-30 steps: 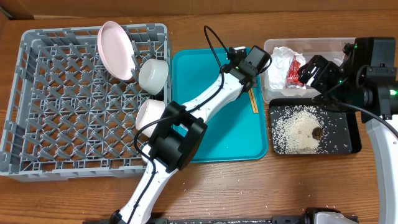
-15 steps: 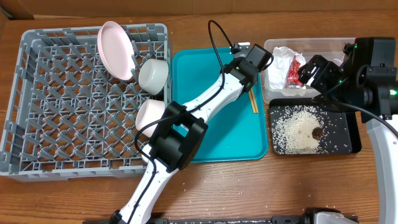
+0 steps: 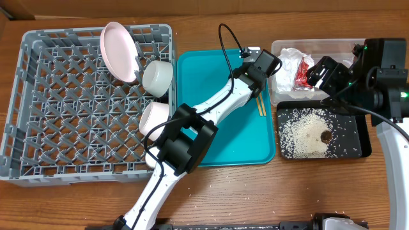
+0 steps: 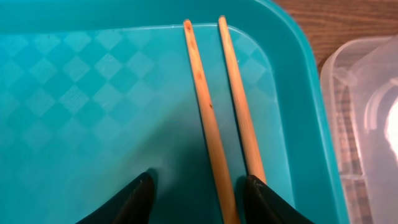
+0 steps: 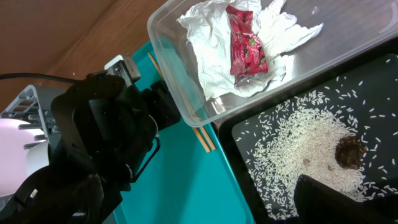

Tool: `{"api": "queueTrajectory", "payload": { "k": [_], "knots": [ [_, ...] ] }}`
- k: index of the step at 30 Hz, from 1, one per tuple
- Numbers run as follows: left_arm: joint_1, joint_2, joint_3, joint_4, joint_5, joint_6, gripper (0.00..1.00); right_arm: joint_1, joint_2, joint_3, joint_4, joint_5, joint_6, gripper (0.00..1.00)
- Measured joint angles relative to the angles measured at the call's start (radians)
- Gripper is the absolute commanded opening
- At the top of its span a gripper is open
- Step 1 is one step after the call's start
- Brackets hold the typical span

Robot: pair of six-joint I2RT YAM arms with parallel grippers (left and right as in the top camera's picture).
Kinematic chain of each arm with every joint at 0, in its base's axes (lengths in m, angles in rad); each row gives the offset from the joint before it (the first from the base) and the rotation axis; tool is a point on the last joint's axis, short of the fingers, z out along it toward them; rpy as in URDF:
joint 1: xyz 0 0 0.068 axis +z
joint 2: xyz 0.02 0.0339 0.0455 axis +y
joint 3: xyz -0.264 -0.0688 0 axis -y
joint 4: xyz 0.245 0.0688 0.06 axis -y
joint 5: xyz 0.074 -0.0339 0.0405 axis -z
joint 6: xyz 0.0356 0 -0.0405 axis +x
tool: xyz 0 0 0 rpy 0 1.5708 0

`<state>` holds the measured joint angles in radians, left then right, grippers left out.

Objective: Sort waste into correct bins and load items into the dishwasher
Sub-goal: 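Move left gripper over the wooden chopsticks on the teal tray, then pinch one wooden chopstick with left gripper and lift it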

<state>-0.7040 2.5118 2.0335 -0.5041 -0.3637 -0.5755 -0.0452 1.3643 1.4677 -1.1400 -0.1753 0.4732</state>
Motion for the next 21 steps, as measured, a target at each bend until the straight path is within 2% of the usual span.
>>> {"api": "queueTrajectory", "payload": {
  "k": [1, 2, 3, 4, 8, 12, 18, 21],
  "knots": [
    [0.0, 0.0, 0.001, 0.0, 0.0, 0.003, 0.4, 0.0, 0.0, 0.0, -0.001, 0.0, 0.0, 1.0],
    [0.0, 0.0, 0.001, 0.0, 0.0, 0.003, 0.3, 0.0, 0.0, 0.0, -0.001, 0.0, 0.0, 1.0],
    [0.0, 0.0, 0.002, -0.004, 0.0, 0.01, 0.15, 0.0, 0.0, 0.0, -0.001, 0.0, 0.0, 1.0],
    [0.0, 0.0, 0.002, -0.008, 0.0, 0.01, 0.04, 0.0, 0.0, 0.0, 0.0, 0.0, 0.0, 1.0],
    [0.0, 0.0, 0.032, -0.082, -0.005, 0.013, 0.04, 0.0, 0.0, 0.0, 0.0, 0.0, 0.0, 1.0],
    [0.0, 0.006, 0.127, -0.285, 0.008, 0.014, 0.04, 0.0, 0.0, 0.0, -0.001, 0.0, 0.0, 1.0],
    [0.005, 0.043, 0.399, -0.641, 0.024, 0.021, 0.04, 0.0, 0.0, 0.0, -0.001, 0.0, 0.0, 1.0],
    [0.02, 0.046, 0.62, -0.811, 0.028, 0.037, 0.04, 0.0, 0.0, 0.0, 0.0, 0.0, 0.0, 1.0]
  ]
}}
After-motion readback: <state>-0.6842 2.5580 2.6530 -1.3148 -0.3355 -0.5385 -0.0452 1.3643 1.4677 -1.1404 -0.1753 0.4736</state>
